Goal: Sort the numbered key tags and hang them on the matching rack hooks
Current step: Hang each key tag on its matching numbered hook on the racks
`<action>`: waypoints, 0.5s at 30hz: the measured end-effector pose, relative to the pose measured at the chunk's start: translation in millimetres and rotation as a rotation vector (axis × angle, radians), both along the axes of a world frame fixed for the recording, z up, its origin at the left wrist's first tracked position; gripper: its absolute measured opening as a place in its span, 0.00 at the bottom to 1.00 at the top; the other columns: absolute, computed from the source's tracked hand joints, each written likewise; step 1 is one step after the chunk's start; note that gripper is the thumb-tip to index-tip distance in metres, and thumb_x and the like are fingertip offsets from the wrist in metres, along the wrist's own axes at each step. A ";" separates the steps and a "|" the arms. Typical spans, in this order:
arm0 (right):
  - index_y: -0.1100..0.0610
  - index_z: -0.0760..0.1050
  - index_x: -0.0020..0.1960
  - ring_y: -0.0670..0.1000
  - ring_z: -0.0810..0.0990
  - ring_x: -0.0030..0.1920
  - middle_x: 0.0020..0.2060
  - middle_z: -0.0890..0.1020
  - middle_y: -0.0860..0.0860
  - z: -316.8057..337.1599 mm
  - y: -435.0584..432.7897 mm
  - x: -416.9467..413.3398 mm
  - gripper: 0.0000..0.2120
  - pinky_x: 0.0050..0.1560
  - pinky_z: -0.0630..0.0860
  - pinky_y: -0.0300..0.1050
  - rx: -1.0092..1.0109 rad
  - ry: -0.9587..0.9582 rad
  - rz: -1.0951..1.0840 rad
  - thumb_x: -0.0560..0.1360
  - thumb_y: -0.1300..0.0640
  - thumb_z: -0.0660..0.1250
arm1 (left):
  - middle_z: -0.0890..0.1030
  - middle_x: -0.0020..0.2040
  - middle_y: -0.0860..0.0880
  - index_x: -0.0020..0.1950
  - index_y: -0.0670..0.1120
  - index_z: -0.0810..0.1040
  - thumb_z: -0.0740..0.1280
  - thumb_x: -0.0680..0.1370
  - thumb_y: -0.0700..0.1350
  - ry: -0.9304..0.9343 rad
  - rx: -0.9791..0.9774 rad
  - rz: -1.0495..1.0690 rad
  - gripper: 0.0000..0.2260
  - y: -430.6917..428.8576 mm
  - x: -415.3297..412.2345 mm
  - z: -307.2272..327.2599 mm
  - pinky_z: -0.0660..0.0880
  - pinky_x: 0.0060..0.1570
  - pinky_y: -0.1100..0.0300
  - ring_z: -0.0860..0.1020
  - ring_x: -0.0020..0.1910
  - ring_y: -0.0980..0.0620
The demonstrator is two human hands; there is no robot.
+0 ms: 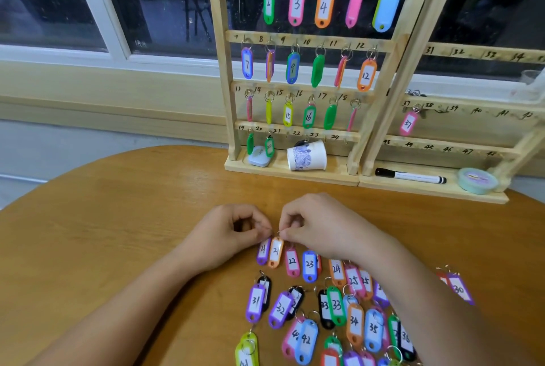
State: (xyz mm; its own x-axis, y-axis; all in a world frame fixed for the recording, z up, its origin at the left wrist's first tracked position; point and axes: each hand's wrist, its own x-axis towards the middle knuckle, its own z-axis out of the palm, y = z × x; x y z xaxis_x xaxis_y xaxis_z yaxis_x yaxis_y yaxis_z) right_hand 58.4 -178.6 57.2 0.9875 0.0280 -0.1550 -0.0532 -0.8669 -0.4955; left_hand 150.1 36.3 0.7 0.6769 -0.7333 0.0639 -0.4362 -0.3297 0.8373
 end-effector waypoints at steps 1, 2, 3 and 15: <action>0.46 0.84 0.44 0.42 0.80 0.42 0.39 0.83 0.43 2.9 -3.1 0.6 0.05 0.41 0.74 0.42 0.010 -0.007 -0.016 0.79 0.49 0.74 | 0.88 0.46 0.54 0.49 0.55 0.88 0.77 0.80 0.47 0.028 -0.027 0.020 0.02 -0.2 0.4 -0.3 0.77 0.48 0.54 0.80 0.42 0.55; 0.46 0.84 0.43 0.41 0.80 0.41 0.38 0.83 0.43 5.6 -6.5 1.7 0.05 0.41 0.73 0.42 0.021 -0.019 -0.036 0.79 0.50 0.74 | 0.88 0.46 0.53 0.49 0.55 0.88 0.77 0.80 0.47 0.048 -0.049 0.039 0.02 -0.2 0.7 -0.5 0.77 0.49 0.53 0.81 0.43 0.51; 0.46 0.85 0.43 0.42 0.80 0.40 0.37 0.83 0.43 8.9 -10.2 2.7 0.06 0.40 0.73 0.42 0.035 -0.039 -0.058 0.78 0.50 0.75 | 0.88 0.46 0.52 0.49 0.54 0.88 0.77 0.80 0.47 0.059 -0.068 0.057 0.02 -0.4 0.5 0.1 0.78 0.50 0.53 0.83 0.45 0.47; 0.49 0.84 0.42 0.41 0.77 0.31 0.26 0.80 0.38 27.4 -35.5 64.6 0.09 0.34 0.70 0.42 0.202 -0.383 -0.346 0.80 0.55 0.71 | 0.85 0.45 0.48 0.49 0.51 0.86 0.77 0.79 0.51 0.133 -0.224 0.218 0.05 -3.9 0.7 -0.9 0.78 0.50 0.55 0.82 0.46 0.44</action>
State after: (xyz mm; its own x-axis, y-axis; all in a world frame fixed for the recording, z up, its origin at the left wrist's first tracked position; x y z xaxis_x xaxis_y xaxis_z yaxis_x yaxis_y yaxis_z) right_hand 123.0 -214.2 84.7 0.9292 -0.3158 0.1918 -0.1012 -0.7168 -0.6899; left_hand 150.8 32.4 -0.2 0.8293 -0.5482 0.1081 -0.2582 -0.2045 0.9442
